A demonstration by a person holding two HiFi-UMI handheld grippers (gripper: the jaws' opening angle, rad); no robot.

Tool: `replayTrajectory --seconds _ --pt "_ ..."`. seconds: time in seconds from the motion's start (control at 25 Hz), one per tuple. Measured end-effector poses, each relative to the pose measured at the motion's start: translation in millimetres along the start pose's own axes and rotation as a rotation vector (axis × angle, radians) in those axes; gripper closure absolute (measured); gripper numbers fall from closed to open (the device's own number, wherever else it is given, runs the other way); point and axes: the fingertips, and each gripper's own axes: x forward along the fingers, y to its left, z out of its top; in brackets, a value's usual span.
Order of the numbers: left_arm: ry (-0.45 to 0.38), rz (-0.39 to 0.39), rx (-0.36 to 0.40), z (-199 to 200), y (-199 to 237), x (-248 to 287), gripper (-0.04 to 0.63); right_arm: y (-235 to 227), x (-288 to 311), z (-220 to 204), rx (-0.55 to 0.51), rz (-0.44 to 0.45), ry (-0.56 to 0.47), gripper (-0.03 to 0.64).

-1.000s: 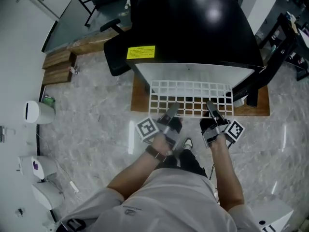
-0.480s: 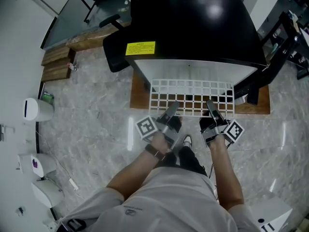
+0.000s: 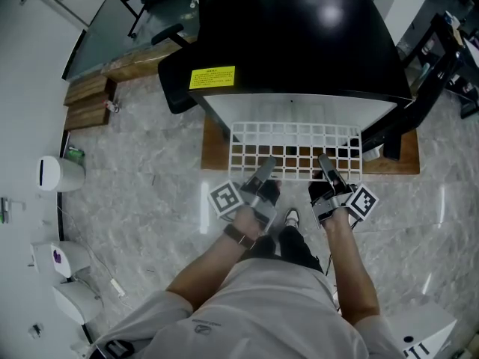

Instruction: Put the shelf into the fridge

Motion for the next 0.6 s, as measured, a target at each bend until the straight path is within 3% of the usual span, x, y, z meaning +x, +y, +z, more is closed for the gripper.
replayTrajectory --seconds 0.32,0.6 --pt "-0.004 -0.010 -0.025 -0.1 3.2 0.5 0.568 -3.7 3.2 1.1 -0.009 0.027 -0.012 0.569" --pt "-0.015 -0.005 -0.010 2.6 5.9 0.6 0.568 -6.1 5.3 1.5 0.012 -0.008 -0.016 0.569"
